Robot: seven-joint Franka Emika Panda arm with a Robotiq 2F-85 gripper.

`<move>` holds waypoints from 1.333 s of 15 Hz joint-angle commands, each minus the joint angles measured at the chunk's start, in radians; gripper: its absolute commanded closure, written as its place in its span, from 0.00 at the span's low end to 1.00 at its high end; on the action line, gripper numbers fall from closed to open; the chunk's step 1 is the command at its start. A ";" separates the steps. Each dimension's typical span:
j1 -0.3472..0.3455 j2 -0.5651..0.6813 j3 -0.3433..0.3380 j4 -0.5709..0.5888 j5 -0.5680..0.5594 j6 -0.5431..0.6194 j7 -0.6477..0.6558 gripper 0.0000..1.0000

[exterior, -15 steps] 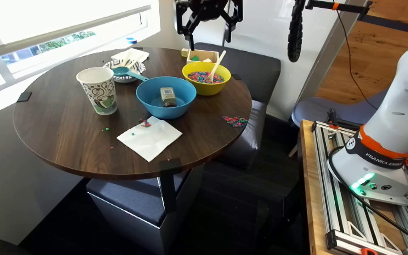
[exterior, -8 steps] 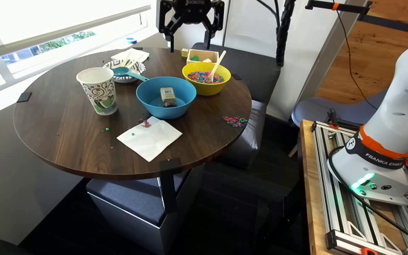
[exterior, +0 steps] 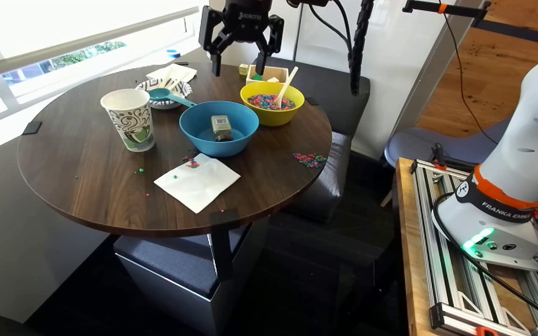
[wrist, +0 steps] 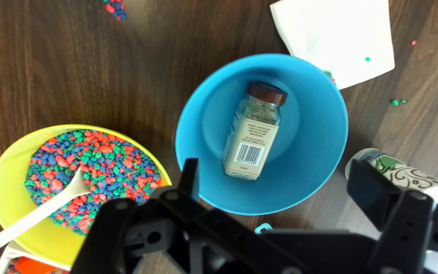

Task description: Remove the spice bottle from the blue bowl put it in the wooden box

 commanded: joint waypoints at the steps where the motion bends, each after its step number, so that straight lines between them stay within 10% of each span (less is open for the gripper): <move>1: 0.015 0.000 -0.015 0.002 -0.001 -0.002 0.000 0.00; 20: 0.009 0.105 -0.051 0.030 0.085 0.074 -0.033 0.00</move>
